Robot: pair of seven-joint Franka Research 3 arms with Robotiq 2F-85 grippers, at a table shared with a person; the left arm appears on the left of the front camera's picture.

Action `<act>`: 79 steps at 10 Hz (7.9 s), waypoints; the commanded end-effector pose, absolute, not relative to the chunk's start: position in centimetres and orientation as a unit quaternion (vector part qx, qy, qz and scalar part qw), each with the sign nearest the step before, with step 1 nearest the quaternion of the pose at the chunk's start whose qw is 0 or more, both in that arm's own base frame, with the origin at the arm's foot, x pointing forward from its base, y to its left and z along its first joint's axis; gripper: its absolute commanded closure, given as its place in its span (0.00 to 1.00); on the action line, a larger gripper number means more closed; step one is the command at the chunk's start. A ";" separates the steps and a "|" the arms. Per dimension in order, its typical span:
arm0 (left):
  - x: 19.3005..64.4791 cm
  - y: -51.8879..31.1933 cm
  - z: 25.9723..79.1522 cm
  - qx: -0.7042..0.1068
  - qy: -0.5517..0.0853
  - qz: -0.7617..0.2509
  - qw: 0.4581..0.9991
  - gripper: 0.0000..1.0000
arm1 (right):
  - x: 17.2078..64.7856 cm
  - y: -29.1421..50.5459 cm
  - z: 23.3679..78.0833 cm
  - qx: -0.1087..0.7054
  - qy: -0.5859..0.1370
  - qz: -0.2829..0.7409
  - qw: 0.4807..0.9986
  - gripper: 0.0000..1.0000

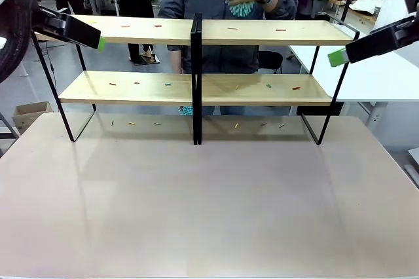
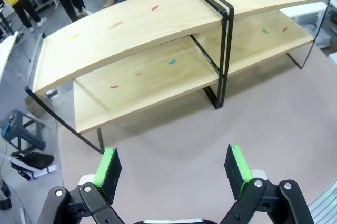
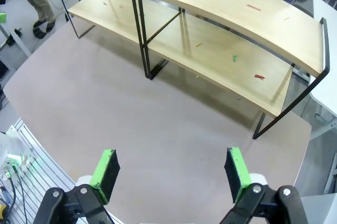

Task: Clean the shelves.
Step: Pick up the Duster when the human hands it over, then clean a randomly selected level of the Shelf with the Duster.

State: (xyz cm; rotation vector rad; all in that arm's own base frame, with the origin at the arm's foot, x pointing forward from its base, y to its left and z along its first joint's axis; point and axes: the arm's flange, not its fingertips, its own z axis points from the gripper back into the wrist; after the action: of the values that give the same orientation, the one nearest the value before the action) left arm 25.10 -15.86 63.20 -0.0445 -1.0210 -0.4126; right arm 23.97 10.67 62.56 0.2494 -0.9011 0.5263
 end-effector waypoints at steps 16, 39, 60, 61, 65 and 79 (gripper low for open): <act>25.1 -15.9 63.9 -0.032 -0.508 -0.188 0.840 0.00 | 20.1 12.5 63.5 0.159 -0.472 0.124 0.858 0.00; 25.1 -15.9 63.9 -0.032 -0.508 -0.188 0.840 0.00 | 53.0 9.0 64.5 0.513 -0.284 -0.097 0.804 0.00; 25.1 -15.9 63.9 -0.032 -0.508 -0.188 0.840 0.00 | 42.5 3.9 69.0 0.558 -0.181 0.028 0.809 1.00; 25.1 -15.9 63.9 -0.032 -0.508 -0.188 0.840 0.00 | 37.2 1.1 71.0 0.552 -0.187 0.052 0.811 1.00; 25.1 -15.9 63.9 -0.032 -0.508 -0.188 0.840 0.00 | 22.2 -12.9 70.9 0.530 -0.351 0.041 0.771 1.00; 25.1 -15.9 63.9 -0.032 -0.508 -0.188 0.840 0.00 | 18.2 -17.0 69.5 0.516 -0.341 0.001 0.786 1.00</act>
State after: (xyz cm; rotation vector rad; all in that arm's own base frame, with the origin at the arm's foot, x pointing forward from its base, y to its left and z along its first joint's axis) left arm 25.03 -16.00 63.89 -0.0751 -1.0777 -0.4020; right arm 18.42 -17.04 69.09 1.0894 -0.7379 0.0150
